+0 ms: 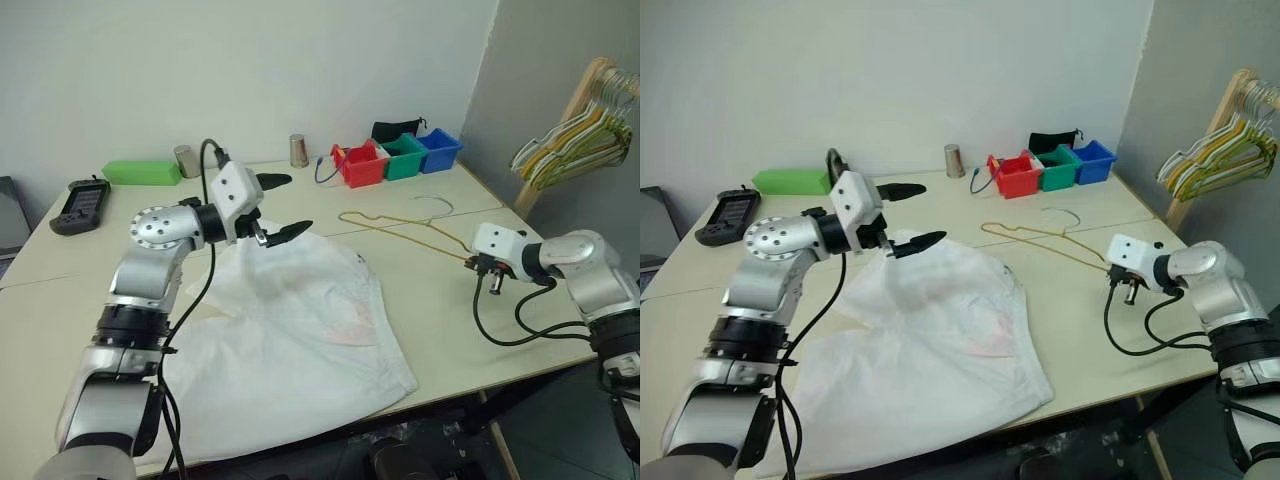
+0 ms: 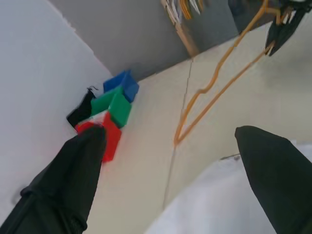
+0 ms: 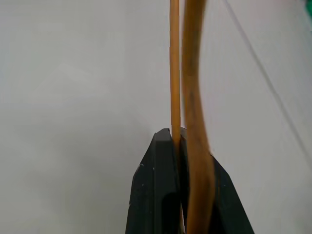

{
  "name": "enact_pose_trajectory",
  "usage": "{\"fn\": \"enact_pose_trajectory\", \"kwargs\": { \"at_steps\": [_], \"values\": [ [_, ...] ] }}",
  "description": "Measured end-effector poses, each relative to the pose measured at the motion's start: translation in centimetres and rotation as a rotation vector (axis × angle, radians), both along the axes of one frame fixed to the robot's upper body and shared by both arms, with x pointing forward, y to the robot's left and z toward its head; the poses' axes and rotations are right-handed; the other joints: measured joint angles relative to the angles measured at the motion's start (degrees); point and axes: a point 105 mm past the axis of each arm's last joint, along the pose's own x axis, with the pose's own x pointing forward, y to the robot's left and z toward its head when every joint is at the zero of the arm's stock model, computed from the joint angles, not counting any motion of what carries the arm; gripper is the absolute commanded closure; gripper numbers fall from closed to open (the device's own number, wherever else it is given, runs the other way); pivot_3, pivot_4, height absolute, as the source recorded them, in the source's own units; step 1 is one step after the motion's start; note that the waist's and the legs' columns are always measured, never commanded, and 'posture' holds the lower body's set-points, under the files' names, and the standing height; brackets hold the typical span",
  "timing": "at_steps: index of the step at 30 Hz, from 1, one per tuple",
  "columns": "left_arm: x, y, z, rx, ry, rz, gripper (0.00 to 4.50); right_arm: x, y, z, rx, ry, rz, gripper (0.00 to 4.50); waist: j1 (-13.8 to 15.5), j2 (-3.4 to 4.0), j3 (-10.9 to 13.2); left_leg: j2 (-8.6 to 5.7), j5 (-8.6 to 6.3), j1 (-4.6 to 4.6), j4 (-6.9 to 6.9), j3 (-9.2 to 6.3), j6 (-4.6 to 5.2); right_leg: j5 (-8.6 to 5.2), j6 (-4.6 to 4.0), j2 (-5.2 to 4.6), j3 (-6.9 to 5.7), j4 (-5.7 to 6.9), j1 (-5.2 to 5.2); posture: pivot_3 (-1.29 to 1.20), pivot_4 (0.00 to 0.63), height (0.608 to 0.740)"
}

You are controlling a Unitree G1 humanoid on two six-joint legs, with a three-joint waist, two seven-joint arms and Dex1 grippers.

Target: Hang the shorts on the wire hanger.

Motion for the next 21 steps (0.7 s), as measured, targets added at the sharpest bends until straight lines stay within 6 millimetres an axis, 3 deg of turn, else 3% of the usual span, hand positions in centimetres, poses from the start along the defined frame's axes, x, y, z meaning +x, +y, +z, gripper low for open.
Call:
{"fn": "enact_pose_trajectory", "kwargs": {
  "at_steps": [3, 6, 10, 11, 14, 17, 21],
  "values": [
    [-1.9, 0.6, -2.0, -0.029, 0.089, 0.031, 0.02, -4.8, -2.5, -0.5, 0.168, 0.357, -0.124, 4.5, 1.14, 0.08, -0.01, 0.01, 0.0, 0.03, 0.0, -0.04, 0.01, -0.02, 0.03, 0.01, -0.01, -0.01, 0.03, -0.11, 0.028, 0.74],
    [-5.5, -0.1, -4.7, -0.093, 0.219, 0.035, 0.02, -9.5, -4.2, 0.6, 0.331, 0.659, -0.289, 4.5, 2.18, 0.22, 0.13, 0.07, -0.01, 0.14, -0.01, 0.02, 0.02, -0.03, 0.03, 0.0, 0.15, -0.02, 0.1, -0.09, 0.044, 0.74],
    [-7.7, -1.5, -5.1, -0.144, 0.284, 0.02, 0.02, -11.9, -3.3, 1.1, 0.419, 0.819, -0.323, 4.5, 3.52, -0.41, 0.72, 0.07, -0.02, 0.99, -0.04, 0.35, 0.0, -0.28, 0.04, 0.35, 0.05, -0.12, 0.88, -0.07, 0.064, 0.74],
    [-8.2, -1.7, -4.9, -0.143, 0.272, 0.018, 0.02, -12.8, -3.2, 0.8, 0.431, 0.874, -0.334, 4.5, 3.96, -0.4, 0.73, 0.07, -0.02, 1.08, -0.06, 0.49, -0.01, -0.46, -0.26, 0.39, 0.09, -0.14, 0.95, -0.07, 0.064, 0.74],
    [-9.7, -1.6, -5.5, -0.144, 0.284, 0.038, 0.02, -15.7, -3.2, -0.5, 0.446, 1.034, -0.378, 4.5, 5.25, -0.21, 1.03, 0.05, -0.03, 1.02, -0.14, 0.79, 0.0, -0.39, -0.09, 0.43, 0.3, -0.15, 0.8, -0.05, 0.084, 0.74],
    [-11.7, -1.3, -8.0, -0.14, 0.34, 0.083, 0.02, -18.1, -3.5, -1.9, 0.461, 1.162, -0.435, 4.5, 6.06, -0.39, 1.61, 0.1, -0.04, 0.95, -0.15, 0.85, 0.02, -0.34, 0.01, 0.49, 0.33, -0.17, 0.7, -0.04, 0.091, 0.74],
    [-12.5, -1.1, -8.7, -0.135, 0.344, 0.105, 0.02, -19.3, -3.9, -2.9, 0.452, 1.203, -0.445, 4.5, 7.44, -0.54, 2.33, 0.1, -0.04, 1.0, -0.1, 0.83, 0.01, -0.47, -0.26, 0.54, 0.36, -0.14, 0.73, -0.03, 0.1, 0.74]
  ]
}}
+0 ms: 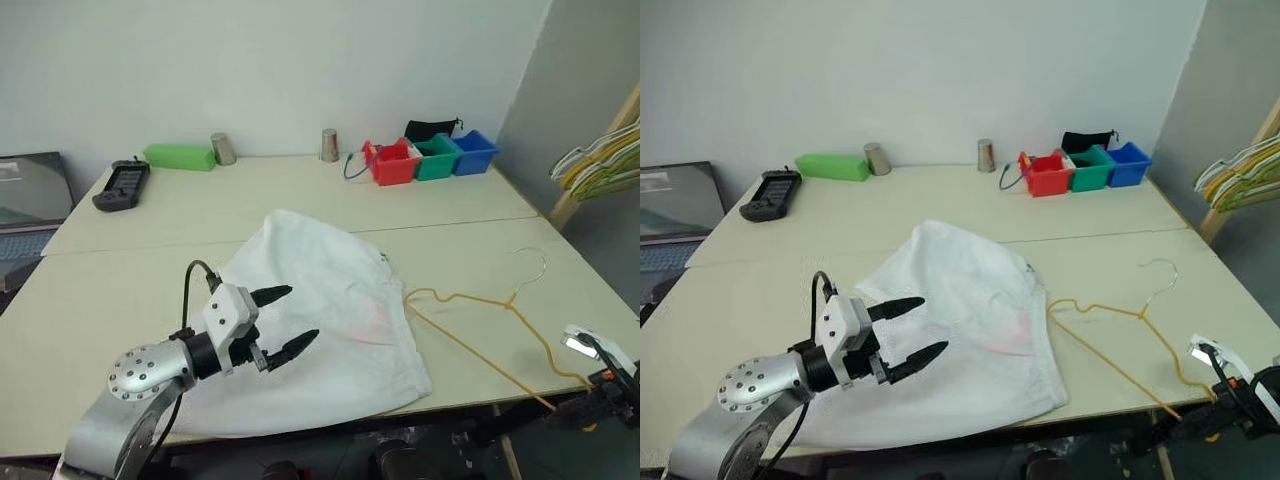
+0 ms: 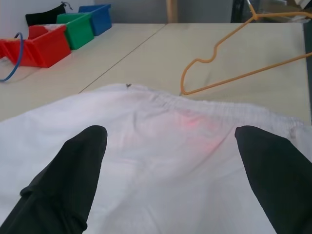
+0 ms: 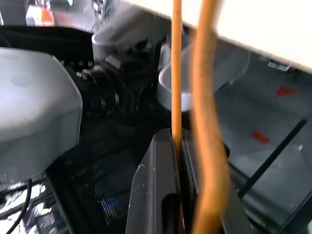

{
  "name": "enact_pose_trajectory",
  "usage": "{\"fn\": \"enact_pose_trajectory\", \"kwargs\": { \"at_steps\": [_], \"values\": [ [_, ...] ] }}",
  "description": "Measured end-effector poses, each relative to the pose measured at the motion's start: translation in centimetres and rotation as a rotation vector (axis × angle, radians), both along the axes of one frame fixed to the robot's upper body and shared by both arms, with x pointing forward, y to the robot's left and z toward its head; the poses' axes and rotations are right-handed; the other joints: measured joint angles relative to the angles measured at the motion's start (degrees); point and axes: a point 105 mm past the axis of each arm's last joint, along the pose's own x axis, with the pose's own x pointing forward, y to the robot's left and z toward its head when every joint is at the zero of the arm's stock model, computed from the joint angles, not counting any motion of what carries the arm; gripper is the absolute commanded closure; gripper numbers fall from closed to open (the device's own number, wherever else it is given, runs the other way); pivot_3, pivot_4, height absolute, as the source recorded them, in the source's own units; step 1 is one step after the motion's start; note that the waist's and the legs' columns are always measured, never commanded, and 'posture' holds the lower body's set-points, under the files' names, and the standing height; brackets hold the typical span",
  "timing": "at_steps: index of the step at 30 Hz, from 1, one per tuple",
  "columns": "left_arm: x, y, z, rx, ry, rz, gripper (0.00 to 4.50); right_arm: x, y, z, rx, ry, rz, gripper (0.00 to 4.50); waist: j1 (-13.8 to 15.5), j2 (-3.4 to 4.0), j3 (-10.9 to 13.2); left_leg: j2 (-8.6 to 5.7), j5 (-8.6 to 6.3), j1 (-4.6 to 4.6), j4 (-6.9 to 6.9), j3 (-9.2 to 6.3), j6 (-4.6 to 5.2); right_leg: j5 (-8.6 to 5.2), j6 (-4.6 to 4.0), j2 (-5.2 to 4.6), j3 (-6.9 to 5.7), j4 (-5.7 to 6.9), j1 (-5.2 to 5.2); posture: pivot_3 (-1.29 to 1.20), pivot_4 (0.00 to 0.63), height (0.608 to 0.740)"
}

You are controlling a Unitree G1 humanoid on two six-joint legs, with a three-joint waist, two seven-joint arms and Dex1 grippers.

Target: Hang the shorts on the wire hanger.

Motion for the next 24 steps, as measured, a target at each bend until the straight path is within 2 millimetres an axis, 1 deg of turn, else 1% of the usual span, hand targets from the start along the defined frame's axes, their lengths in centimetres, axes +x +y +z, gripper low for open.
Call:
{"fn": "enact_pose_trajectory", "kwargs": {
  "at_steps": [3, 9, 14, 16, 21, 22, 24],
  "values": [
    [-0.4, -0.3, 0.2, -0.008, -0.008, 0.001, 0.02, -0.6, -0.5, -0.6, -0.008, 0.015, -0.002, 4.5, 1.11, 0.13, 0.27, 0.0, 0.01, -0.01, 0.07, 0.07, -0.01, -0.01, -0.02, 0.0, 0.14, 0.01, -0.01, -0.03, 0.107, 0.74],
    [-1.5, -1.0, 0.5, -0.017, -0.007, -0.022, 0.02, -1.3, -0.7, -0.8, 0.0, 0.041, -0.021, 4.5, 1.37, 0.03, 0.89, 0.01, 0.0, -0.03, 0.04, 0.1, -0.01, -0.02, -0.03, 0.0, 0.17, -0.01, -0.03, -0.03, 0.111, 0.74],
    [-1.4, -1.1, 0.7, -0.021, -0.01, -0.028, 0.02, -1.1, -0.8, -0.6, 0.001, 0.038, -0.04, 4.5, 1.4, 0.0, 1.48, 0.01, 0.0, -0.05, 0.04, 0.08, -0.01, -0.02, -0.03, 0.03, 0.16, 0.0, -0.05, -0.04, 0.116, 0.74],
    [-1.4, -1.1, 0.7, -0.02, -0.007, -0.028, 0.02, -1.1, -0.5, -0.5, 0.014, 0.039, -0.042, 4.5, 1.36, 0.02, 1.67, 0.02, 0.0, -0.06, 0.03, 0.09, -0.01, -0.02, -0.03, 0.03, 0.17, -0.01, -0.07, -0.04, 0.116, 0.74],
    [-1.4, -1.3, 0.7, -0.016, -0.008, -0.046, 0.02, -0.3, 1.2, 0.5, 0.093, 0.026, -0.038, 4.5, 1.37, -0.06, 2.01, 0.03, 0.0, -0.13, -0.01, 0.07, -0.02, -0.02, -0.03, 0.04, 0.15, -0.06, -0.13, -0.03, 0.113, 0.74],
    [-1.4, -1.3, 0.7, -0.014, -0.007, -0.048, 0.02, 0.4, 2.6, 1.1, 0.165, 0.021, -0.055, 4.5, 1.29, -0.17, 2.12, 0.04, 0.0, -0.14, -0.03, 0.09, -0.02, -0.02, -0.03, 0.06, 0.16, -0.07, -0.16, -0.03, 0.113, 0.74],
    [-1.1, -1.5, 0.8, -0.014, -0.013, -0.058, 0.02, 0.8, 4.7, 1.7, 0.265, 0.023, -0.041, 4.5, 1.27, -0.32, 2.28, 0.06, 0.0, -0.14, -0.03, 0.04, -0.02, -0.01, -0.02, 0.14, 0.15, -0.06, -0.15, -0.03, 0.11, 0.74]
  ]
}}
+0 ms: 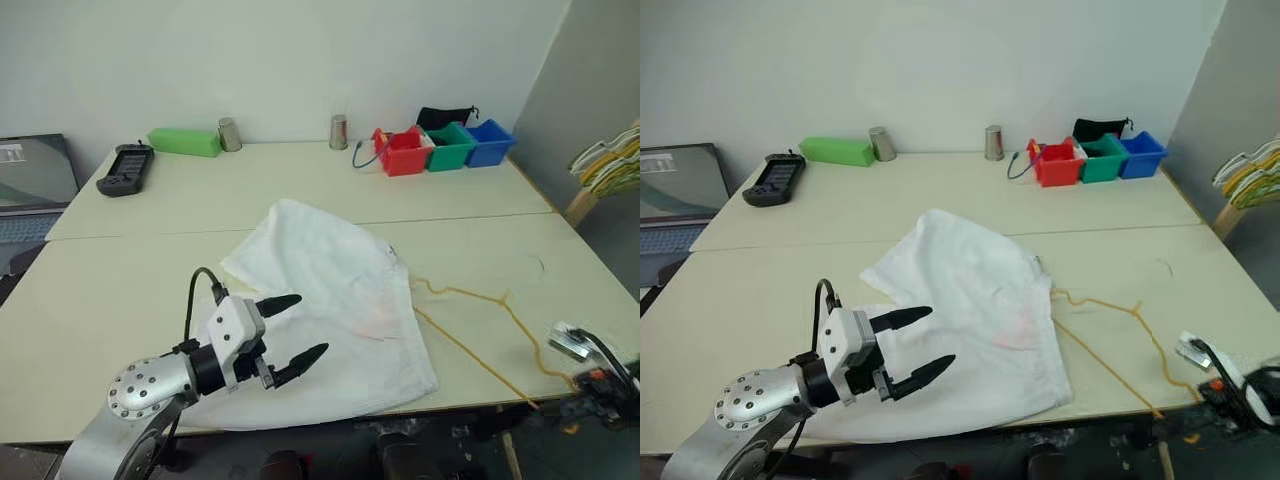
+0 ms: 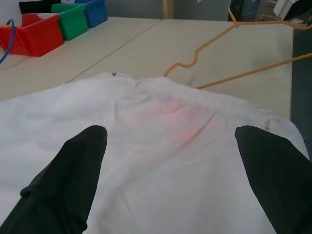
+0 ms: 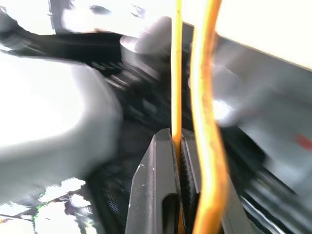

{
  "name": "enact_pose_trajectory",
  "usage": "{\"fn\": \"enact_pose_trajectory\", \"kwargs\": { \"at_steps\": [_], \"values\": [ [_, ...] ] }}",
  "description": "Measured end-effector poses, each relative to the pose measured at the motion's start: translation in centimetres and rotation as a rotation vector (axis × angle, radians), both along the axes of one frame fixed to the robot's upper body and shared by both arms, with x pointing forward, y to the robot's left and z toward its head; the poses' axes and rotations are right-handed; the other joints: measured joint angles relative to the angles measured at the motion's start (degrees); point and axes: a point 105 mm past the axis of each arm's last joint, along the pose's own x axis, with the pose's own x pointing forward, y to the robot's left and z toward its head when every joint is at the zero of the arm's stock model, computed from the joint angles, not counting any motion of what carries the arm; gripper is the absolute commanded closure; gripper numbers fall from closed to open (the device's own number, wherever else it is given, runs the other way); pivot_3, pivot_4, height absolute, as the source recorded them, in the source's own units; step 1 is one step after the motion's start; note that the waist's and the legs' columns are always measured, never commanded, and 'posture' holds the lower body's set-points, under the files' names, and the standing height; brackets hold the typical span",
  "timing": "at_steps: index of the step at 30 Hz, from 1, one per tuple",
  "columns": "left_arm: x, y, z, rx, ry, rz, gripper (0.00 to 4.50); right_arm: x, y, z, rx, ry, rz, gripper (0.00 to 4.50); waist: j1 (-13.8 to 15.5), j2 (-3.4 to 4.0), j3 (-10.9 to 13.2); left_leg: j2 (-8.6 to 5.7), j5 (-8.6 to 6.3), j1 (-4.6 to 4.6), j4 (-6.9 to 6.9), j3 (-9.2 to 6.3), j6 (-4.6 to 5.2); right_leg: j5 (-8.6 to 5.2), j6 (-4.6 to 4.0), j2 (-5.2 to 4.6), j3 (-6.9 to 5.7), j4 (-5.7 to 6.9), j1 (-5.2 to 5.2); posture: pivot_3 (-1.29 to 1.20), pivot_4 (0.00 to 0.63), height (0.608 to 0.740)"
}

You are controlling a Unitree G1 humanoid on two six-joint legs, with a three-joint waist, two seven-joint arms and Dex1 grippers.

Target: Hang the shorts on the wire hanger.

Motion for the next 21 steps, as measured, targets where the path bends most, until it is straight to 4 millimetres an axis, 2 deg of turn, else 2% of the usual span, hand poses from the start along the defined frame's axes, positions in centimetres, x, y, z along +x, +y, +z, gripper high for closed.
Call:
{"fn": "enact_pose_trajectory", "kwargs": {
  "at_steps": [3, 7, 9, 14, 19, 21],
  "values": [
    [0.1, 0.1, -0.1, 0.002, 0.005, 0.006, 0.02, 0.3, 1.2, -0.3, 0.033, 0.007, -0.007, 4.5, 0.16, -0.1, 0.07, 0.0, -0.02, -0.13, -0.02, -0.04, -0.02, 0.05, 0.09, -0.01, -0.04, -0.06, -0.09, -0.03, 0.106, 0.74],
    [0.1, 0.1, -0.2, 0.015, 0.004, 0.001, 0.02, 0.9, 3.0, -2.0, 0.072, 0.004, -0.02, 4.5, 0.32, -0.16, 0.06, 0.01, -0.03, -0.68, 0.0, -0.09, -0.04, 0.24, 0.39, -0.01, -0.1, -0.13, -0.52, -0.02, 0.095, 0.74],
    [0.2, 0.2, -0.2, 0.018, 0.004, 0.002, 0.02, 0.9, 3.5, -2.7, 0.073, 0.007, -0.022, 4.5, 0.43, -0.06, 0.03, 0.01, -0.02, -0.97, 0.03, -0.09, -0.04, 0.27, 0.43, -0.06, -0.08, -0.1, -0.8, -0.01, 0.09, 0.74],
    [0.3, 0.4, -0.1, 0.037, -0.007, -0.01, 0.02, 1.8, 3.9, -3.6, 0.084, 0.015, -0.067, 4.5, 0.54, -0.13, -0.01, -0.01, -0.03, -0.93, 0.03, -0.09, -0.04, 0.27, 0.41, -0.03, -0.11, -0.11, -0.77, -0.01, 0.083, 0.74],
    [0.2, 0.4, 0.0, 0.039, -0.011, -0.019, 0.02, 3.7, 4.6, -4.2, 0.089, -0.006, -0.118, 4.5, 0.52, -0.1, -0.04, -0.01, -0.02, -0.9, 0.06, -0.09, -0.04, 0.31, 0.38, 0.0, -0.11, -0.07, -0.76, 0.0, 0.068, 0.74],
    [0.2, 0.4, 0.0, 0.042, -0.014, -0.019, 0.02, 5.2, 4.9, -4.3, 0.101, -0.02, -0.154, 4.5, 0.44, -0.13, -0.08, 0.0, -0.02, -0.89, 0.07, -0.08, -0.04, 0.32, 0.36, 0.02, -0.1, -0.05, -0.75, 0.0, 0.06, 0.74]
  ]
}}
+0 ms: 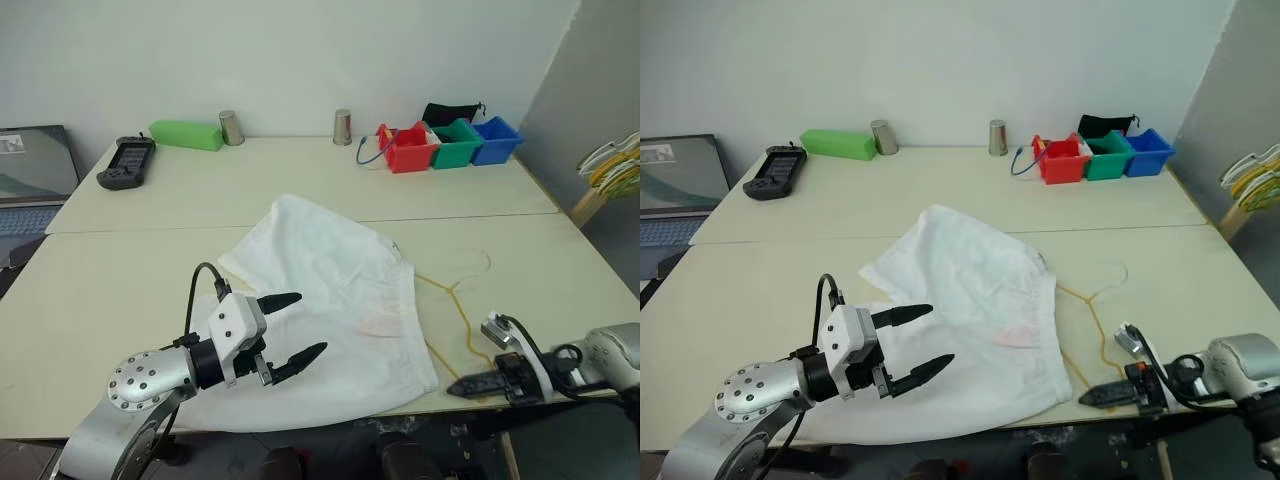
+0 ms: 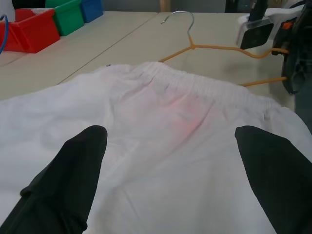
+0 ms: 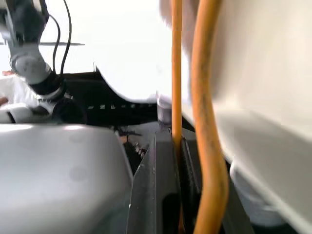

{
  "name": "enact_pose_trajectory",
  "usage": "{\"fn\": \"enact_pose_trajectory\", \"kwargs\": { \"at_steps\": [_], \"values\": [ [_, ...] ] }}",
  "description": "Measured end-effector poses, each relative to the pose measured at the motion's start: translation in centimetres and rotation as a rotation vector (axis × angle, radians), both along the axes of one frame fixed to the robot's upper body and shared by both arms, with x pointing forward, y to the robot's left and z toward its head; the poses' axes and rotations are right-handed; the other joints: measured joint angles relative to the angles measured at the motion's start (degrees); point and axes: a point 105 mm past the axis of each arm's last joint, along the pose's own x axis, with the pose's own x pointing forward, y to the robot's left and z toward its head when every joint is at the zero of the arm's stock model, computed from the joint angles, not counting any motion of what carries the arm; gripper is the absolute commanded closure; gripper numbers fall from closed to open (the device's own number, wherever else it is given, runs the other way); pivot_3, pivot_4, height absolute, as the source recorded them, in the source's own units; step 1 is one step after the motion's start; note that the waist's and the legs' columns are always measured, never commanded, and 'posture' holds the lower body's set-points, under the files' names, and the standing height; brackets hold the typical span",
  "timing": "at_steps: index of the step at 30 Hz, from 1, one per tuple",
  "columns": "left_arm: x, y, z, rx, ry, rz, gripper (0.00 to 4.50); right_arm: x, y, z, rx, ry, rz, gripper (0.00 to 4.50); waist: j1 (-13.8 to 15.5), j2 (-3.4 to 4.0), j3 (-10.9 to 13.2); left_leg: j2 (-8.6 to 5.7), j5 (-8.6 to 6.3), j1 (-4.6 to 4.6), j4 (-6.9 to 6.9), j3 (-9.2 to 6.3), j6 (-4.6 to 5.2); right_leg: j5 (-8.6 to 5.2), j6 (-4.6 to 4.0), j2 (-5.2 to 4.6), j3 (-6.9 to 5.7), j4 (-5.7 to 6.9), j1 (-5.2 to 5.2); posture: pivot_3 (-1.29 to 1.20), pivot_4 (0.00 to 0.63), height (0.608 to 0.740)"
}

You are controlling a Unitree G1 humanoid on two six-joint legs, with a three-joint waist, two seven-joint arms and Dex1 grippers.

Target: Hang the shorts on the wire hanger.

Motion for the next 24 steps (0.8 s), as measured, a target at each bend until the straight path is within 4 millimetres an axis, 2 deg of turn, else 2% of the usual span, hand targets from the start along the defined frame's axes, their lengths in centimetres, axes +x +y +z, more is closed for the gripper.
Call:
{"fn": "enact_pose_trajectory", "kwargs": {
  "at_steps": [11, 14, 17, 19, 20, 22, 24],
  "values": [
    [0.2, 0.1, 0.2, 0.002, -0.021, 0.004, 0.02, 3.9, -1.1, 1.9, -0.037, -0.089, -0.121, 4.5, 0.03, 0.24, -0.35, -0.01, 0.0, -0.05, -0.01, 0.0, 0.0, 0.01, 0.01, -0.01, 0.0, -0.01, -0.03, -0.02, 0.029, 0.74],
    [0.5, 0.1, 0.1, 0.001, -0.02, 0.003, 0.02, 5.3, -1.1, 3.3, -0.055, -0.187, -0.114, 4.5, -0.25, 0.56, -0.59, -0.04, 0.0, -0.03, 0.0, 0.03, 0.0, 0.03, 0.03, -0.01, 0.03, -0.01, -0.02, -0.02, 0.021, 0.74],
    [1.7, 0.2, 1.0, -0.005, -0.063, 0.006, 0.02, 7.0, -1.4, 4.7, -0.158, -0.392, -0.052, 4.5, -0.38, 0.66, -0.77, -0.03, 0.01, -0.03, 0.03, 0.0, 0.0, 0.04, 0.05, 0.0, -0.01, 0.04, -0.03, -0.05, 0.015, 0.74],
    [5.0, 0.6, 3.7, -0.009, -0.17, 0.034, 0.02, 10.3, -0.5, 6.6, -0.285, -0.639, 0.005, 4.5, -0.53, 0.68, -0.75, -0.02, 0.13, -0.1, 0.2, 0.01, -0.08, 0.31, 0.04, 0.12, -0.01, 0.15, -0.13, -0.06, 0.007, 0.74],
    [7.0, 0.8, 6.8, -0.017, -0.266, 0.049, 0.02, 12.7, 1.1, 8.8, -0.337, -0.834, 0.042, 4.5, -0.79, 0.65, -0.76, 0.04, 0.32, -0.13, 0.16, -0.05, -0.24, 0.53, 0.08, 0.22, 0.0, 0.05, -0.13, -0.06, 0.005, 0.74],
    [8.3, 0.7, 10.2, -0.01, -0.354, 0.032, 0.02, 15.1, 2.8, 11.8, -0.407, -1.076, 0.071, 4.5, -1.64, 0.62, -1.18, 0.05, 0.35, -0.08, 0.06, -0.03, -0.29, 0.55, 0.1, 0.22, 0.03, -0.05, -0.08, -0.06, 0.002, 0.74],
    [8.7, 0.8, 10.9, 0.022, -0.332, -0.011, 0.02, 17.0, 2.8, 12.9, -0.509, -1.205, 0.058, 4.5, -2.22, 0.64, -2.13, 0.07, 0.32, -0.1, -0.08, -0.01, -0.3, 0.52, 0.14, 0.18, 0.03, -0.22, -0.07, -0.06, 0.0, 0.74]
  ]
}}
